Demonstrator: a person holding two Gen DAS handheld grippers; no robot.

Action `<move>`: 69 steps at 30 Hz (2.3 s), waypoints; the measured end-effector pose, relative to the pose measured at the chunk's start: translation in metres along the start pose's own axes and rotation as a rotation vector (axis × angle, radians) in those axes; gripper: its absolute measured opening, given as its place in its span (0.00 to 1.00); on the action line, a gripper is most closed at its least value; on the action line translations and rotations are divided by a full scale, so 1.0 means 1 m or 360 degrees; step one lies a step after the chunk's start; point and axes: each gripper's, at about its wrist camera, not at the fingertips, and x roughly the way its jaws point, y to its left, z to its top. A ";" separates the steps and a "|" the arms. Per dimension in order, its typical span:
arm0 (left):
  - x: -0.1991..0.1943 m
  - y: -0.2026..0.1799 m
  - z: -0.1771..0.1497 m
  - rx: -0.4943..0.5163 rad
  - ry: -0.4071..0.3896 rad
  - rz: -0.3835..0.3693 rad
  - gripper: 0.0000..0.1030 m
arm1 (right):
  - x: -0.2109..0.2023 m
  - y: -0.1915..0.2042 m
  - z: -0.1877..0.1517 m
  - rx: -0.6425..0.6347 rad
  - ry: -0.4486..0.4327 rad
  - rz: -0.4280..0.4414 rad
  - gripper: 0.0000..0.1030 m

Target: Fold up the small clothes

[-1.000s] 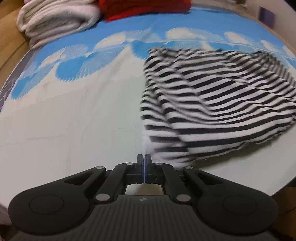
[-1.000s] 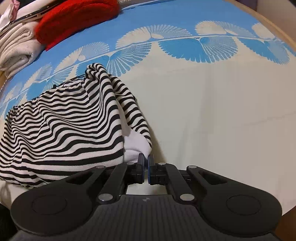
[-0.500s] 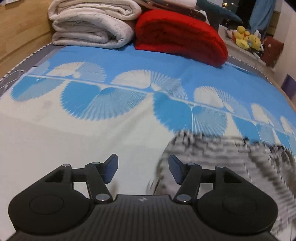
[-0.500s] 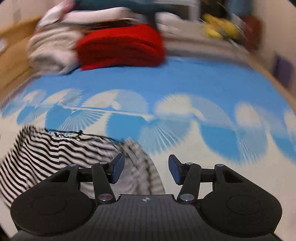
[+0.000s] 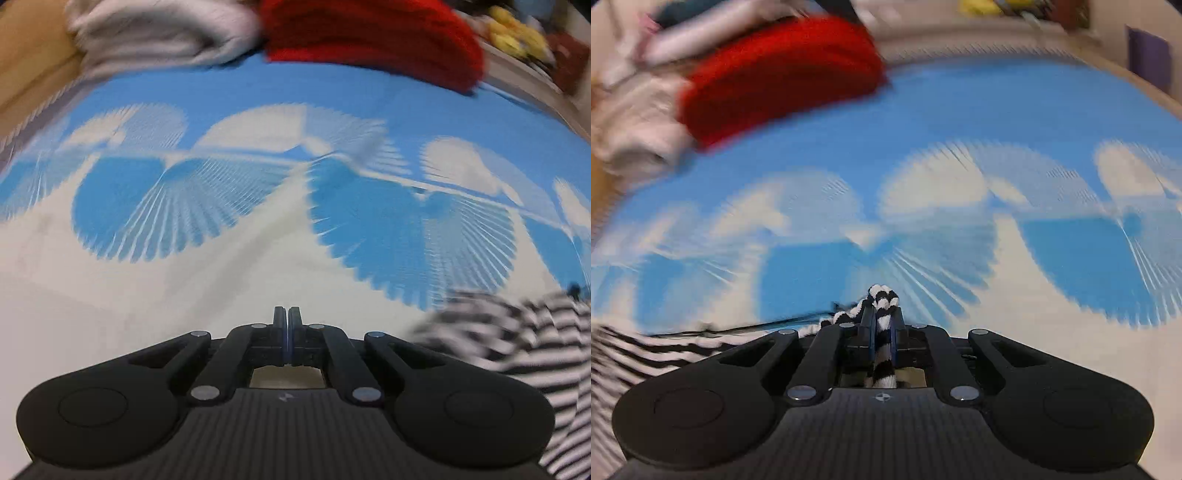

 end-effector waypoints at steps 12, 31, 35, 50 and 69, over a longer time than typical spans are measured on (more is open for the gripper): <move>-0.092 0.017 -0.005 -0.0067 -0.0238 -0.0405 0.31 | -0.072 -0.016 -0.016 0.0148 -0.0217 0.0100 0.42; -0.165 -0.010 -0.032 0.0079 -0.0223 0.0018 0.92 | -0.172 0.028 -0.082 0.0079 -0.0156 0.0233 0.62; -0.237 -0.041 -0.081 0.0096 -0.0216 0.0130 1.00 | -0.239 0.070 -0.115 -0.0053 -0.0224 0.0019 0.97; -0.328 -0.092 -0.217 0.0135 0.0014 0.0022 1.00 | -0.349 0.120 -0.220 0.0025 -0.0375 0.0003 0.99; -0.298 -0.074 -0.206 0.0081 0.0044 0.0089 1.00 | -0.329 0.127 -0.225 0.0040 -0.0266 -0.0023 0.99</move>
